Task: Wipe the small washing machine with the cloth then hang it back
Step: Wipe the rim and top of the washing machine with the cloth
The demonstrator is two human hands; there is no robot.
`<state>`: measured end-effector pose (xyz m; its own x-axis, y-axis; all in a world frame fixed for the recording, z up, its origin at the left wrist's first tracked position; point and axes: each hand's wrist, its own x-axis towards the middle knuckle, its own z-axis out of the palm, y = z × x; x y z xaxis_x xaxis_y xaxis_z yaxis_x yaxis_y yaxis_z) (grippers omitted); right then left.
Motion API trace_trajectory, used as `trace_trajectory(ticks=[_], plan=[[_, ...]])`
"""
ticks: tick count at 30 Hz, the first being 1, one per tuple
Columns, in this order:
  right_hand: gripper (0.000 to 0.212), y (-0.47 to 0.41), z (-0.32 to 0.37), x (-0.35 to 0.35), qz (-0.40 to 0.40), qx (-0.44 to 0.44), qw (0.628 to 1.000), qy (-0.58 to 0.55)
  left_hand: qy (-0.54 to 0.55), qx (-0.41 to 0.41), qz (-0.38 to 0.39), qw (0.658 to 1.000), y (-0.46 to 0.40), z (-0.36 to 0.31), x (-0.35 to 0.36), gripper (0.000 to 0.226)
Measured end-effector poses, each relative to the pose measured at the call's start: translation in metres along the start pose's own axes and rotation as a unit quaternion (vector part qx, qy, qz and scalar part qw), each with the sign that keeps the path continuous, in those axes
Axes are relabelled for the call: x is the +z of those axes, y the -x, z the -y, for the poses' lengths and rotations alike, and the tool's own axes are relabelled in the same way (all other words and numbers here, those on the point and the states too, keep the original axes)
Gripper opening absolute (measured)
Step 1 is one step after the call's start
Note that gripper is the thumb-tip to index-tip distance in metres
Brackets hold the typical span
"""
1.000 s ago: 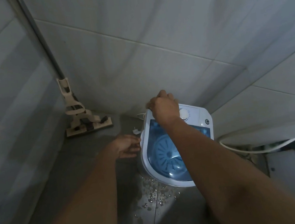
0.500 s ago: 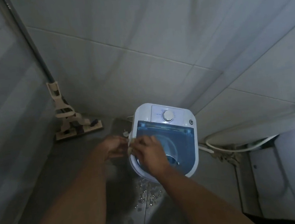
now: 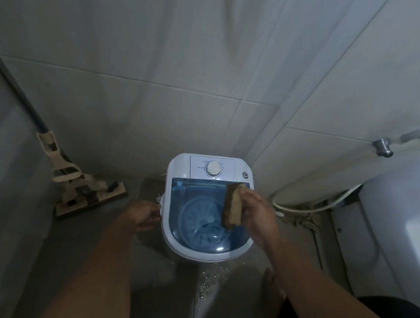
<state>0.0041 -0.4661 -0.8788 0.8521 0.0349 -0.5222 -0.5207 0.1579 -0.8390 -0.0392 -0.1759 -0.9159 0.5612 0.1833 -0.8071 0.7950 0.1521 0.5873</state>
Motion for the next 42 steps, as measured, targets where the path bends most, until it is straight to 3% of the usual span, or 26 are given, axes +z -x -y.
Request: trace_trajectory(ticks=[2, 5, 8, 12, 14, 23, 29, 33, 35, 38, 39, 42], plan=[[0.011, -0.006, 0.018, -0.013, -0.085, -0.079, 0.992, 0.053, 0.003, -0.001, -0.001, 1.000, -0.001, 0.002, 0.000, 0.011], [0.011, -0.017, 0.027, -0.025, -0.141, -0.142, 0.969, 0.145, 0.001, -0.001, -0.002, 1.000, -0.003, 0.001, 0.000, 0.008], [0.018, -0.026, 0.011, -0.019, -0.122, -0.136, 0.962, 0.204, 0.006, -0.002, -0.003, 1.000, -0.006, 0.002, 0.001, 0.008], [0.026, -0.031, -0.011, 0.001, -0.140, -0.193, 0.927, 0.290, 0.020, -0.004, 0.000, 1.000, -0.007, 0.002, 0.001, 0.010], [0.021, -0.034, -0.021, 0.005, -0.152, -0.216, 0.914, 0.308, 0.019, -0.006, 0.004, 1.000, -0.007, 0.002, -0.001, 0.010], [0.013, -0.032, -0.053, 0.064, -0.039, -0.273, 0.887, 0.371, 0.018, -0.001, 0.007, 1.000, -0.008, 0.003, -0.003, 0.008], [0.017, -0.016, -0.081, 0.111, 0.047, -0.371, 0.739, 0.560, 0.016, -0.009, 0.003, 1.000, -0.005, 0.001, -0.001, 0.018], [0.020, -0.022, -0.074, 0.101, 0.067, -0.392, 0.708, 0.583, 0.017, -0.004, 0.000, 1.000, -0.005, 0.001, -0.002, 0.013], [0.021, -0.028, -0.070, 0.089, 0.055, -0.391, 0.710, 0.583, 0.020, -0.002, -0.002, 1.000, -0.005, 0.002, -0.001, 0.010], [0.025, -0.038, -0.058, 0.067, 0.019, -0.325, 0.766, 0.554, 0.022, 0.001, -0.001, 1.000, -0.008, 0.004, -0.001, 0.010], [0.026, -0.041, -0.053, 0.059, 0.010, -0.329, 0.764, 0.555, 0.022, 0.001, 0.001, 1.000, -0.009, 0.004, -0.002, 0.009], [0.030, -0.047, -0.039, 0.031, -0.037, -0.386, 0.693, 0.608, 0.020, -0.001, 0.003, 1.000, -0.010, 0.004, -0.003, 0.008]])
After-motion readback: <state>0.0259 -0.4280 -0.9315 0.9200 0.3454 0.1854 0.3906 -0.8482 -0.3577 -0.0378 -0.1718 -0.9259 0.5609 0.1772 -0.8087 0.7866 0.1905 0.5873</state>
